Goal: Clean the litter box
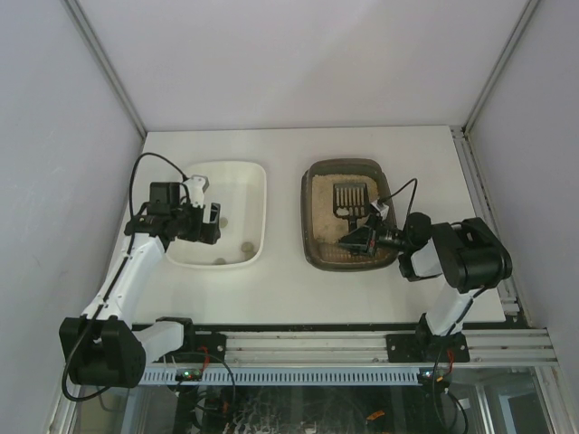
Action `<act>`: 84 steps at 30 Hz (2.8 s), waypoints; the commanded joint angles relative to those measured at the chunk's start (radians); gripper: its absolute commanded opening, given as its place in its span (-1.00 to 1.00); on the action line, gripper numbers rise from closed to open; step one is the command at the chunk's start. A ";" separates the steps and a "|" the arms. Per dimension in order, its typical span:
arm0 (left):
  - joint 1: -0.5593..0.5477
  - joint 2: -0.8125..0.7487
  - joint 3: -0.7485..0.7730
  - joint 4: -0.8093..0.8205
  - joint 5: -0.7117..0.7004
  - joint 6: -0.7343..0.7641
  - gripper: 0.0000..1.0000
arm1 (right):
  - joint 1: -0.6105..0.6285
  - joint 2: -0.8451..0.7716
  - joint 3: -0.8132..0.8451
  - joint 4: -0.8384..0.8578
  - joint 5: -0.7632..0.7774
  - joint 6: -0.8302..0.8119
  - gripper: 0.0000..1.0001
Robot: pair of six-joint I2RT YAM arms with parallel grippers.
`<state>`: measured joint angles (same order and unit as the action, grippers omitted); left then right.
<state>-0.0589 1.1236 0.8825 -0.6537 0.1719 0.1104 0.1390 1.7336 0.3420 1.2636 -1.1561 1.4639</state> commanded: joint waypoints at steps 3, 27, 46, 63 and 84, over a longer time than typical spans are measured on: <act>-0.013 -0.001 -0.022 0.023 0.028 0.024 0.87 | 0.037 -0.008 0.010 0.078 0.000 -0.005 -1.00; 0.121 -0.025 0.074 -0.120 0.355 0.108 0.76 | 0.474 -0.170 0.727 -1.424 0.305 -0.795 -1.00; 0.499 -0.057 0.108 -0.160 0.443 0.102 0.65 | 0.950 0.395 1.718 -2.320 1.389 -1.137 -1.00; 0.499 -0.053 0.082 -0.116 0.394 0.088 0.64 | 1.093 0.490 1.788 -2.305 1.778 -1.397 -1.00; 0.178 0.089 0.241 -0.039 0.080 0.044 0.65 | 0.756 -0.008 1.468 -2.389 1.322 -1.128 -1.00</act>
<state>0.2787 1.1545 1.0039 -0.7784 0.4099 0.1894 1.0843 2.0258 1.9244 -1.0630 0.4732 0.1967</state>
